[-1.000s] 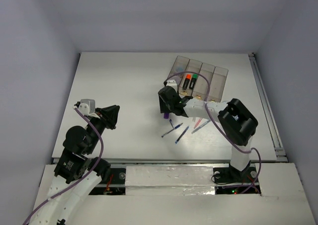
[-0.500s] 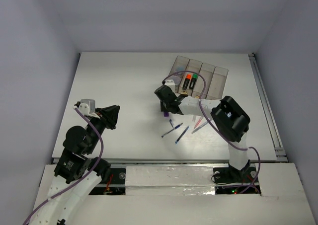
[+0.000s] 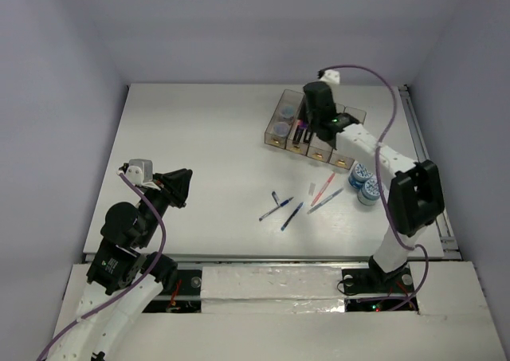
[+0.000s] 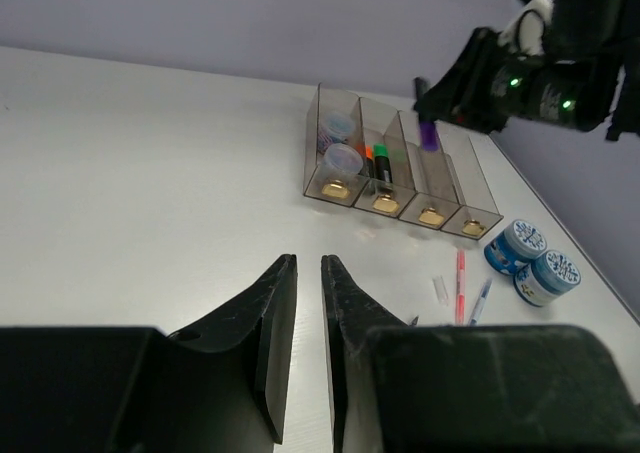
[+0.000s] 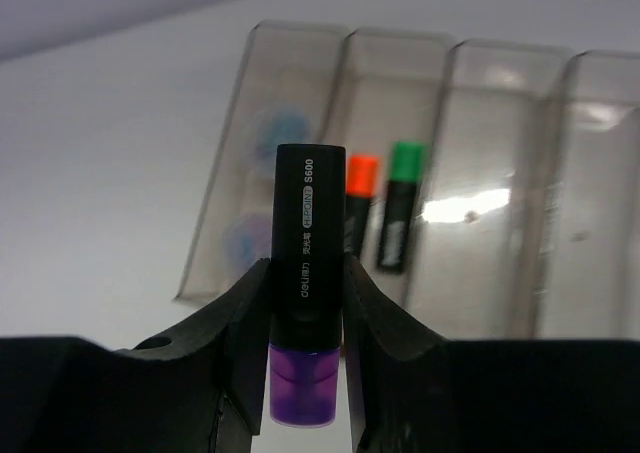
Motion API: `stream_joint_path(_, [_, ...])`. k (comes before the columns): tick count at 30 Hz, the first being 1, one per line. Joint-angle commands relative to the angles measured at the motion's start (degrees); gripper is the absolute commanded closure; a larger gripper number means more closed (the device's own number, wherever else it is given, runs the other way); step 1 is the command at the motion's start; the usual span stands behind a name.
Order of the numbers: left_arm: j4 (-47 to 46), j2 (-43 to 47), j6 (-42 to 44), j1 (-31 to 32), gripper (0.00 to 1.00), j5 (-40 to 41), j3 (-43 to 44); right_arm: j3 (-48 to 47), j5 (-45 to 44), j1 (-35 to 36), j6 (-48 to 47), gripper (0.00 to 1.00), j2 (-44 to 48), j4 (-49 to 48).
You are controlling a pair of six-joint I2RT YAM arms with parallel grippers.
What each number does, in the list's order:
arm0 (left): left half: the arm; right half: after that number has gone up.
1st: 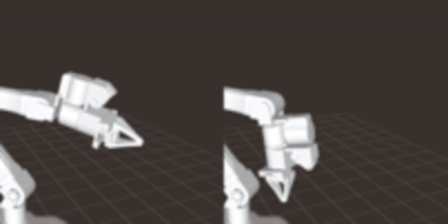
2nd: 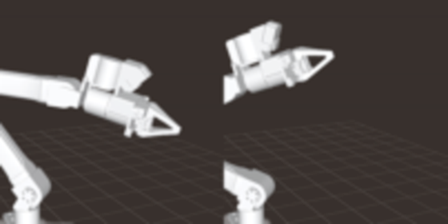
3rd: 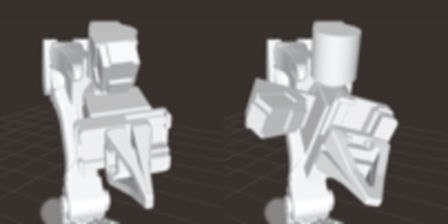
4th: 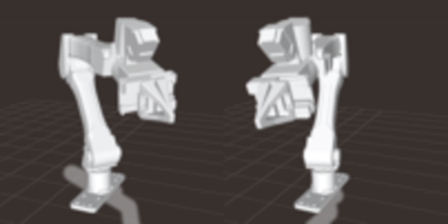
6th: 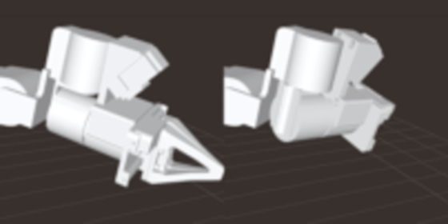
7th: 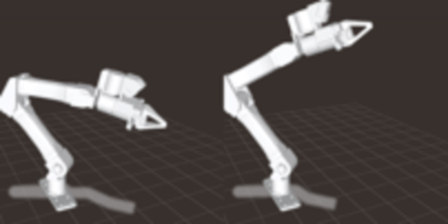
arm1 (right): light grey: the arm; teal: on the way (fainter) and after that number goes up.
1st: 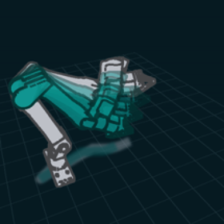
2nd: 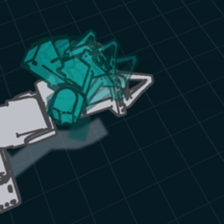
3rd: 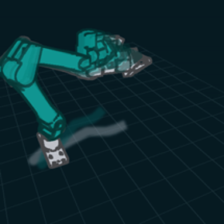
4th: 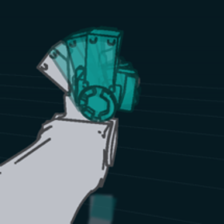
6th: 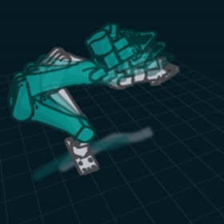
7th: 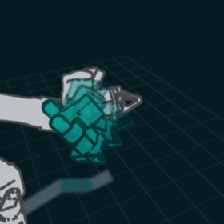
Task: Sort the stationery into containers
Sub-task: Place the pen in the storage box.
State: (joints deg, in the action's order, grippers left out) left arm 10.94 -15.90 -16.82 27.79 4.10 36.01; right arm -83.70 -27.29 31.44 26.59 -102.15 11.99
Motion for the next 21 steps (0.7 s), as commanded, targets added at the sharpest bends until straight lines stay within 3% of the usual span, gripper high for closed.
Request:
stream_joint_path(1, [-3.0,0.7,0.2,0.3,0.86,-0.7,0.0,1.6,-1.0,-5.8,-4.5,0.9,3.2,-1.3])
stream_joint_path(16, [-2.8,0.2,0.5,0.3,0.85,-0.2,0.1,-4.2,1.0,-14.7,-8.1,0.85,-7.4,1.9])
stream_joint_path(17, [-2.8,0.3,0.4,0.3,0.85,-0.1,0.1,-4.2,1.6,-15.4,-8.0,0.81,-7.6,1.9])
stream_joint_path(18, [-2.9,0.3,0.4,0.3,0.85,-0.1,0.1,-4.1,2.1,-15.4,-8.0,0.7,-8.0,1.9])
stream_joint_path(21, [-2.9,0.3,0.4,0.3,0.85,-0.2,0.1,-3.9,2.8,-15.4,-7.8,0.57,-7.6,2.1])
